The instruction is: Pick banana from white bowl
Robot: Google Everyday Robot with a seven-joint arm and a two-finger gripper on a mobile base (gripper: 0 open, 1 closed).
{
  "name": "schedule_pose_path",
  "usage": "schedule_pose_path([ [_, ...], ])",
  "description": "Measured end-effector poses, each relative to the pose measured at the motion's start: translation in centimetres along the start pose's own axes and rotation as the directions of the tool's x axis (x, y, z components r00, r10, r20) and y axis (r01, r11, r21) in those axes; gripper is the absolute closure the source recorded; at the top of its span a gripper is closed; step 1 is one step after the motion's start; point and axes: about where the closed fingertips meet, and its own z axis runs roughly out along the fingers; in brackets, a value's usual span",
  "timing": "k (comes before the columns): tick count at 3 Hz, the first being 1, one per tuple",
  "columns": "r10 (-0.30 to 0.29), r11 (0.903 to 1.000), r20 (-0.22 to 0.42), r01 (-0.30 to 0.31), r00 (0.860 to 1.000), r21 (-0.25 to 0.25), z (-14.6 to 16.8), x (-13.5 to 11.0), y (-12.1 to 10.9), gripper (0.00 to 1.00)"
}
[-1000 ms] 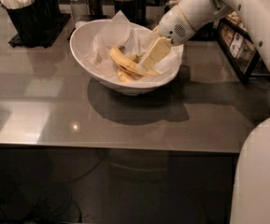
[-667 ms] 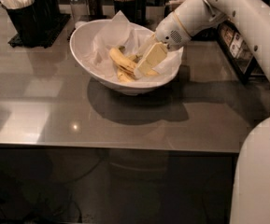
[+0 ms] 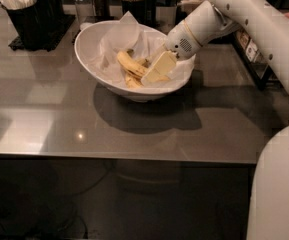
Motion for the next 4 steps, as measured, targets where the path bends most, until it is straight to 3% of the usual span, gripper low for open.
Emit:
schedule_pose_path([
  [2,0.031,0.9994,0.011,-0.03,0.999,-0.015,0.86,0.83,-0.54,0.21],
  [4,0.033,0.9992,0.012,-0.033,0.999,-0.023,1.1,0.96,-0.64,0.63],
])
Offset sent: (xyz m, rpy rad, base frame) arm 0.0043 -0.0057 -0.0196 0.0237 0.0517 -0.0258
